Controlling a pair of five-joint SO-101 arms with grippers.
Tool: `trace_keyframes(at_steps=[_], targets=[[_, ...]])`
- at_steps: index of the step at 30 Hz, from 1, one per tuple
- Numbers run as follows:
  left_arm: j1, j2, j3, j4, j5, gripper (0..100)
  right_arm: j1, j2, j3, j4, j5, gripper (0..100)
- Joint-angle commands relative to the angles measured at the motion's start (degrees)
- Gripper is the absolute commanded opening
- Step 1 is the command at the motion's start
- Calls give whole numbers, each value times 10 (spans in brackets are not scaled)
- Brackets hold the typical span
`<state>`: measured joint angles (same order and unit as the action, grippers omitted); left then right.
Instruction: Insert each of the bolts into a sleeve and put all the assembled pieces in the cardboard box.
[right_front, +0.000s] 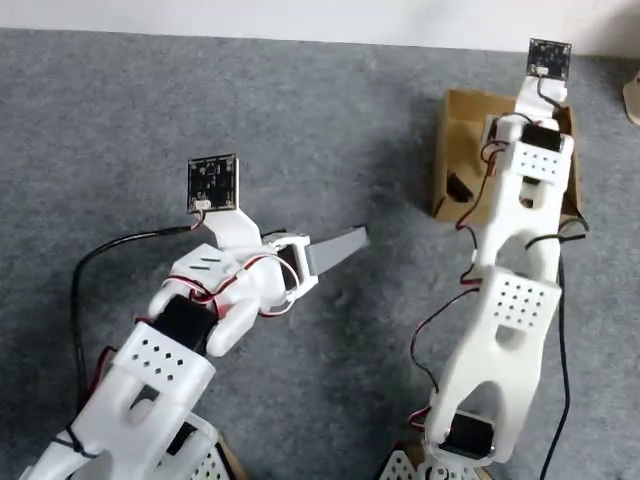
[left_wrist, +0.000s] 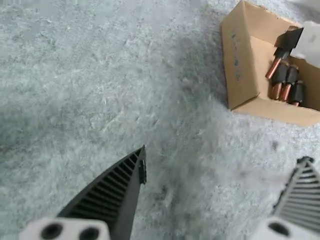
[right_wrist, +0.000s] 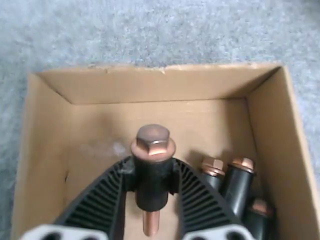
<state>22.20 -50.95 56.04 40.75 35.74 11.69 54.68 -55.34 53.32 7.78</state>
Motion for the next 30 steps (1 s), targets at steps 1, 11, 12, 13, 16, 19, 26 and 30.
trace_keyframes(at_steps=[1, 11, 12, 13, 16, 19, 26, 30], targets=[[-2, -1, -6, 1, 1, 418, 6, 30, -112, 19, -5, 5], [-2, -1, -4, 1, 1, 418, 13, 134, -229, 91, -73, 5], [-2, -1, -4, 1, 1, 418, 13, 138, -233, 97, -84, 5], [-2, -1, -4, 1, 1, 418, 15, 140, -234, 101, -96, 5], [-2, -1, -4, 1, 1, 418, 15, 153, -234, 100, -103, 5], [-2, -1, -3, 1, 2, 418, 15, 160, -234, 101, -103, 12], [-4, -1, -3, 1, 4, 418, 12, 157, -236, 121, -103, 215], [-6, -1, -3, 1, 4, 418, 9, 157, -280, 149, -102, 214]])
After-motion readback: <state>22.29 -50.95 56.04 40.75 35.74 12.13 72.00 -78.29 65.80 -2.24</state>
